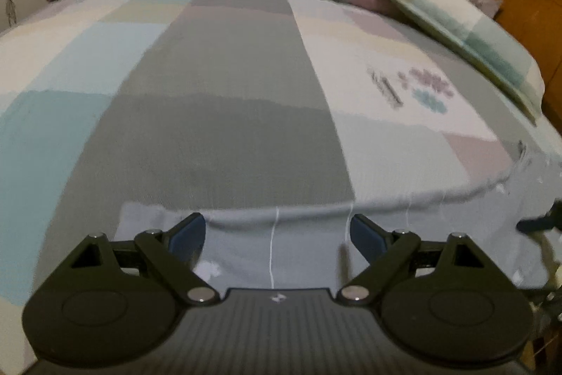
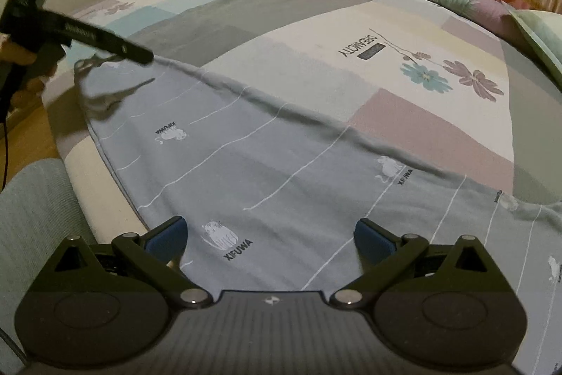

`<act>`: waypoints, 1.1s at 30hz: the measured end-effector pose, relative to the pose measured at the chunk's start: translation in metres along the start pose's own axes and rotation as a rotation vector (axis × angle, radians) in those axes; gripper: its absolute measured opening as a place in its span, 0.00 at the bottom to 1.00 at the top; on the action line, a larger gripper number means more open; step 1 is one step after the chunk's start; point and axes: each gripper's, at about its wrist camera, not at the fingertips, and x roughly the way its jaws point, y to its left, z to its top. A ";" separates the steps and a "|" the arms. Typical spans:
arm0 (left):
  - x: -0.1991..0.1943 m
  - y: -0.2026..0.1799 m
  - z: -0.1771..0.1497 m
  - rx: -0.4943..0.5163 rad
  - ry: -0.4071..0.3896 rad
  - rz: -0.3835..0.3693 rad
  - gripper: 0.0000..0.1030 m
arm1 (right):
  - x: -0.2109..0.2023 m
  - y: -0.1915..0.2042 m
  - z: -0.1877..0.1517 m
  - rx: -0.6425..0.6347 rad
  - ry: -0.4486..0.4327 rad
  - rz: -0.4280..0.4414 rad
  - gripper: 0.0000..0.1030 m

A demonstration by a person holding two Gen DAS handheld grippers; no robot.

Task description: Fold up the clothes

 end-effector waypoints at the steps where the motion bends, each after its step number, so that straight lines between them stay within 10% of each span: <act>1: -0.007 0.001 0.000 0.000 -0.008 -0.003 0.87 | 0.000 0.000 -0.001 -0.002 -0.002 0.002 1.00; 18: -0.040 -0.017 -0.048 0.015 0.034 -0.056 0.88 | -0.001 0.001 -0.004 -0.013 -0.020 -0.007 1.00; 33: -0.069 -0.029 -0.064 0.021 0.027 0.067 0.88 | -0.030 -0.050 -0.016 0.064 0.002 -0.066 1.00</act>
